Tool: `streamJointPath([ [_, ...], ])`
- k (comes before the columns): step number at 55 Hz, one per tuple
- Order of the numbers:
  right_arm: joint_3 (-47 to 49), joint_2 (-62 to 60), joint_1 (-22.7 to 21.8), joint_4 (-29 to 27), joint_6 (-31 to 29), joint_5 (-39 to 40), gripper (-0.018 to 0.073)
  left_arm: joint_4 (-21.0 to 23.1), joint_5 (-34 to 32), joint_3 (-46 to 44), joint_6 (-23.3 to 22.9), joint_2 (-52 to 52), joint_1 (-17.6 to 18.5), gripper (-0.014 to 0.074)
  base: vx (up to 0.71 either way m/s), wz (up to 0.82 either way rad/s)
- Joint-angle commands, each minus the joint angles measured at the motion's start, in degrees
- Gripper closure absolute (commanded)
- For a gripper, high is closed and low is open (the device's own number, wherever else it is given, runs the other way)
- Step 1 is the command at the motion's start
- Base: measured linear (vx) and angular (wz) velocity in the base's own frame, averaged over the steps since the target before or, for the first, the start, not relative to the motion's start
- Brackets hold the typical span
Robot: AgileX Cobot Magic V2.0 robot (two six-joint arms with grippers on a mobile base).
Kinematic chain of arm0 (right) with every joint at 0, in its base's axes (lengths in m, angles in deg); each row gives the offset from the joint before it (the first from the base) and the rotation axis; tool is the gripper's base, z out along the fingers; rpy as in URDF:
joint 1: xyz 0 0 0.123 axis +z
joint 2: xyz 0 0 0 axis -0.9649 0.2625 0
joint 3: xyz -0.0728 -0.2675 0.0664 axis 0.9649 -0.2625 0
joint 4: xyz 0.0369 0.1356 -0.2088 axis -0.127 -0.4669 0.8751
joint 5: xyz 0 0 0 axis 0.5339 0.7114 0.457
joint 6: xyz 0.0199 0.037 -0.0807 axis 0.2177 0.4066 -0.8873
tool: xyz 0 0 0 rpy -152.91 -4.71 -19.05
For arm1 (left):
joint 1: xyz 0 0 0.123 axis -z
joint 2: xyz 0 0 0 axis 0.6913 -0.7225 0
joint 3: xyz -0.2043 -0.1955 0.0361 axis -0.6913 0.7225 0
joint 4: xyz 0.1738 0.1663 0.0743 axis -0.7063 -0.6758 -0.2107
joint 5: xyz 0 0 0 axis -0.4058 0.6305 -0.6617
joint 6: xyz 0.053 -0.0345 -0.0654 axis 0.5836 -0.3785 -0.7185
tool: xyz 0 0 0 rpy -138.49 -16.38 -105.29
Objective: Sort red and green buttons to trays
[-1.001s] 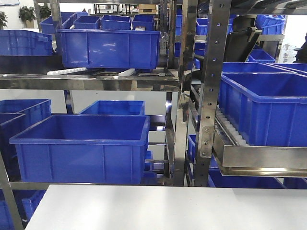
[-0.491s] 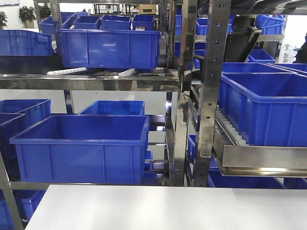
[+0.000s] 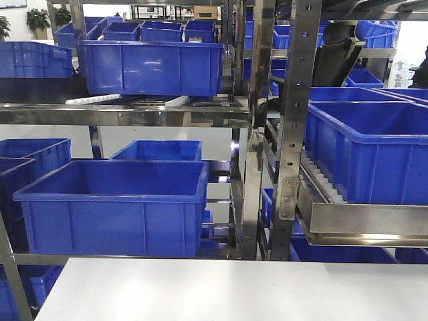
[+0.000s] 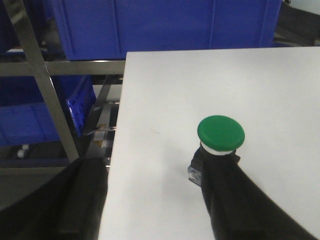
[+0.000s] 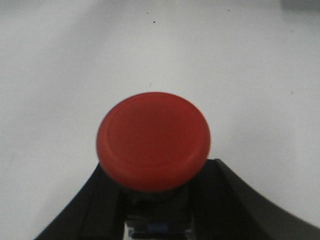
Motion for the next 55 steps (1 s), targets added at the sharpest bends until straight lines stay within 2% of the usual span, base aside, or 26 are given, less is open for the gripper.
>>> streamJointPath([
  [1, 0.11, -1.87, -0.01, -0.22, -0.17, 10.34, 0.0571, -5.71, -9.74, -1.24, -3.78, -5.36, 0.28, 0.0062, 0.00, 0.00],
  [6, 0.11, -1.87, -0.01, -1.00, -0.37, 10.34, 0.0569, -12.34, -15.81, -1.82, -4.36, -10.99, 0.28, 0.0062, 0.00, 0.00],
  [10, 0.11, -1.87, -0.01, -2.06, -0.37, 10.34, 0.0569, -14.91, -19.14, -3.10, -4.31, -15.16, 0.28, 0.0062, 0.00, 0.00],
  [25, 0.11, -1.87, -0.01, -2.83, -0.37, 11.02, 0.0569, -14.48, -22.49, -10.33, -3.32, -29.03, 0.28, 0.0062, 0.00, 0.00],
  [42, 0.11, -1.87, -0.01, -2.83, -0.37, 11.19, 0.0569, -16.12, -22.37, -17.09, -4.18, -35.18, 0.28, 0.0071, 0.00, 0.00],
  [48, 0.11, -1.87, -0.01, -2.88, -0.37, 11.19, 0.0569, -15.86, -20.97, -18.09, -5.45, -35.25, 0.28, 0.0159, 0.00, 0.00],
  [55, 0.11, -1.87, -0.01, -2.94, -0.37, 11.19, 0.0569, -15.92, -20.68, -18.04, -5.45, -35.08, 0.28, 0.0433, 0.00, 0.00],
])
